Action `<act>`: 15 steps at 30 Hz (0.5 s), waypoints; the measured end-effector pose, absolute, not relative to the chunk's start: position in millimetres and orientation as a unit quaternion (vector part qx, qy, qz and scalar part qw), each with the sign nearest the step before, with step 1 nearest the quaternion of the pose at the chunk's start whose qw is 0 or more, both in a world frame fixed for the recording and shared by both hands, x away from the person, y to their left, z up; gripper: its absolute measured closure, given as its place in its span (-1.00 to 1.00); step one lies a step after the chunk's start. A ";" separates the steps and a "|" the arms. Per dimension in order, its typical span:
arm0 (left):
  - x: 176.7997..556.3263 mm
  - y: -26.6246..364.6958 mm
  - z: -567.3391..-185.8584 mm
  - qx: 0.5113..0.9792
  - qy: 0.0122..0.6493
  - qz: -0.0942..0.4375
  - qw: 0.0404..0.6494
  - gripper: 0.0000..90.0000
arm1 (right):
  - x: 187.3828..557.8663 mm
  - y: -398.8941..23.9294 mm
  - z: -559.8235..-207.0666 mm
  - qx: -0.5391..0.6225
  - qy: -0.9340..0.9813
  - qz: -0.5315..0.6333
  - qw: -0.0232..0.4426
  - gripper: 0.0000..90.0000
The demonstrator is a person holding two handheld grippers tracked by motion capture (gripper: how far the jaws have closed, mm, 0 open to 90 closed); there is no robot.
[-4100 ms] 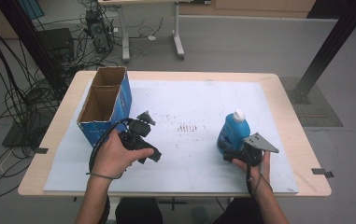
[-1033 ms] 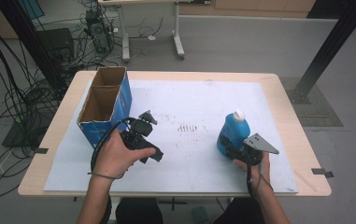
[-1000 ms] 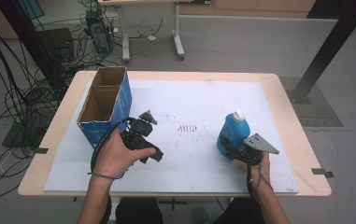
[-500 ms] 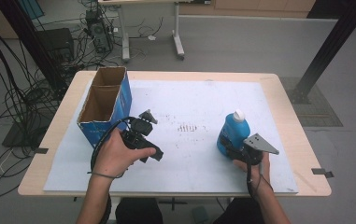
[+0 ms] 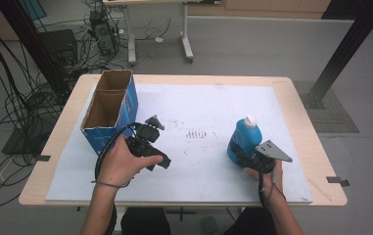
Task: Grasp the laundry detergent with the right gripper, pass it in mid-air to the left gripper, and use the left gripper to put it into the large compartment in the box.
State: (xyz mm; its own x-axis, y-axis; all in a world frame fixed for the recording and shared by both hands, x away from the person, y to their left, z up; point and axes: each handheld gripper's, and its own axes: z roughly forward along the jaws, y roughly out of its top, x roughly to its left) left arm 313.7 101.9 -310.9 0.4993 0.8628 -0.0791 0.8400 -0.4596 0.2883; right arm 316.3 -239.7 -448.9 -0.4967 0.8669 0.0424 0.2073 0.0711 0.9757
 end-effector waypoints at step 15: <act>313.9 101.3 -311.5 0.853 0.499 0.038 0.146 -0.76 | 316.3 -239.6 -449.0 0.402 0.667 0.550 0.300 -0.08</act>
